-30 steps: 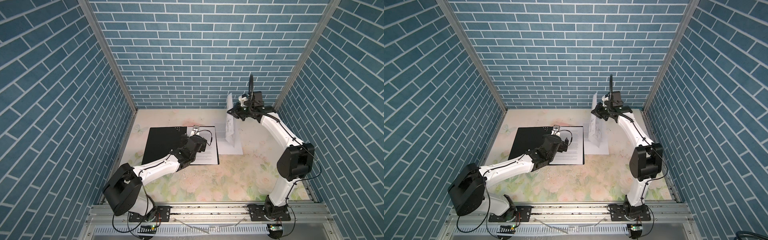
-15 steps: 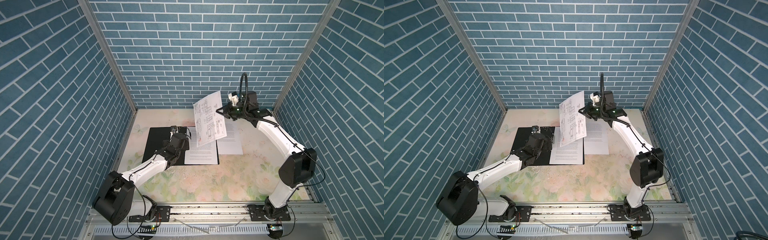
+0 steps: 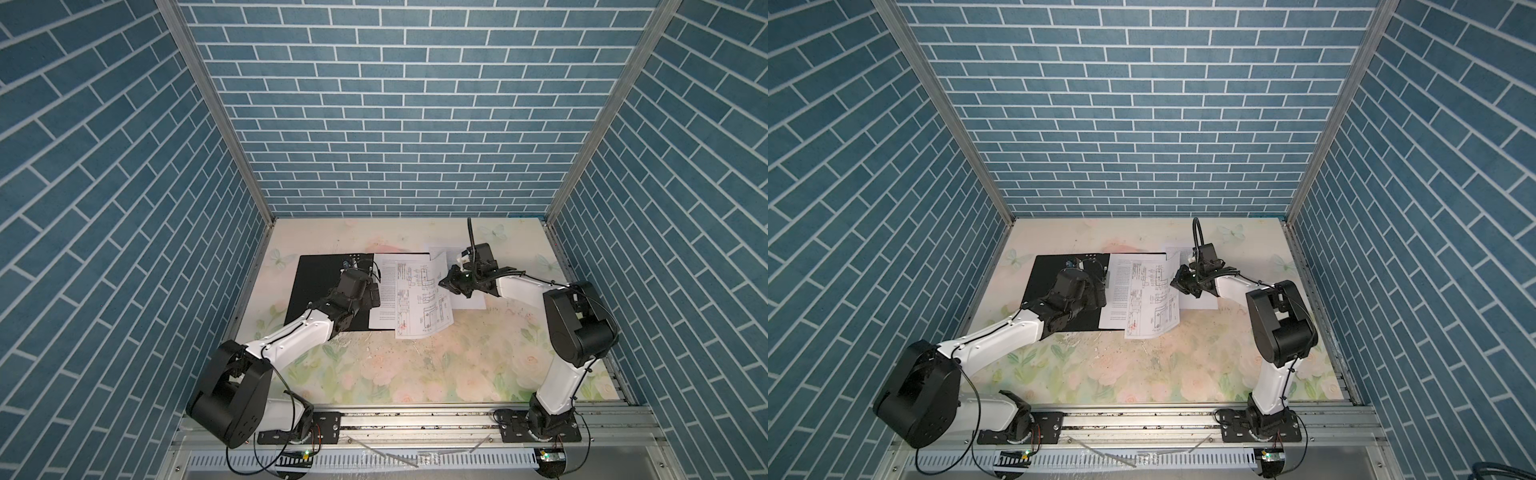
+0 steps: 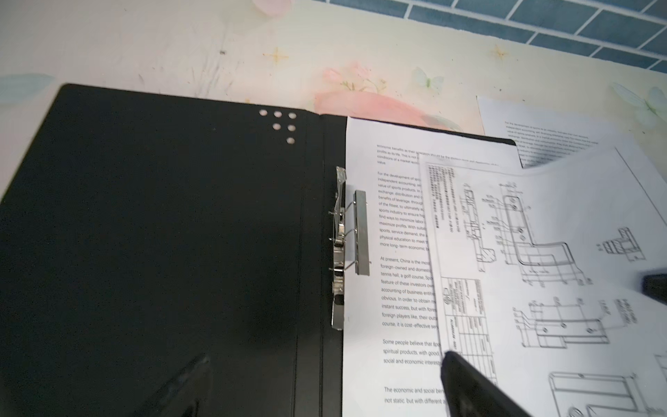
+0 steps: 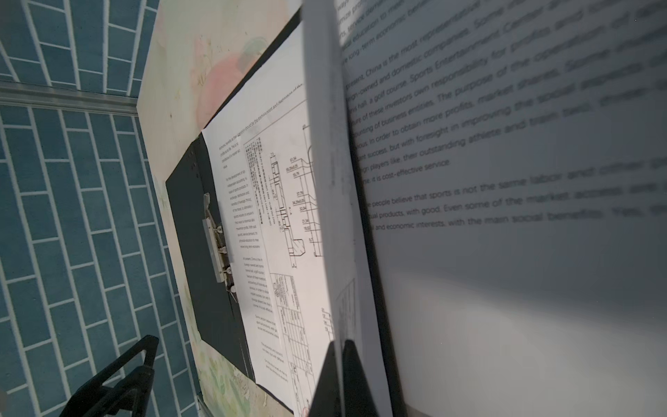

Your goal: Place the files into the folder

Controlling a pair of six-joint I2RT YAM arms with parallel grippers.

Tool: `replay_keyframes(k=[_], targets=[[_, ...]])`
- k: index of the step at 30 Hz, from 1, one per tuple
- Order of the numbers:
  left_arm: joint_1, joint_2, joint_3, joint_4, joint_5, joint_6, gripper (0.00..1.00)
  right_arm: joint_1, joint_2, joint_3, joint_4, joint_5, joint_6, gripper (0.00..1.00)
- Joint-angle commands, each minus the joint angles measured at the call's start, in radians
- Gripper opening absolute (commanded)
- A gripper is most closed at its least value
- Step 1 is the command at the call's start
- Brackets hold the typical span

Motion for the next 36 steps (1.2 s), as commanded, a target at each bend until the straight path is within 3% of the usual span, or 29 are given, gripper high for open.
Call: replay_keyframes(k=[1, 11, 19, 36], targets=[[0.007, 0.012, -0.05, -0.017, 0.092, -0.048, 1.0, 0.011, 0.018, -0.014, 0.084, 0.034, 0.017, 0.0], [0.007, 0.034, -0.139, 0.093, 0.232, -0.131, 1.0, 0.017, 0.069, 0.05, 0.102, 0.053, 0.038, 0.0], [0.007, 0.118, -0.108, 0.139, 0.331, -0.159, 1.0, 0.031, 0.116, 0.097, 0.091, 0.045, 0.035, 0.0], [-0.001, 0.112, -0.154, 0.205, 0.355, -0.222, 1.0, 0.055, 0.172, 0.158, 0.085, 0.031, 0.033, 0.0]])
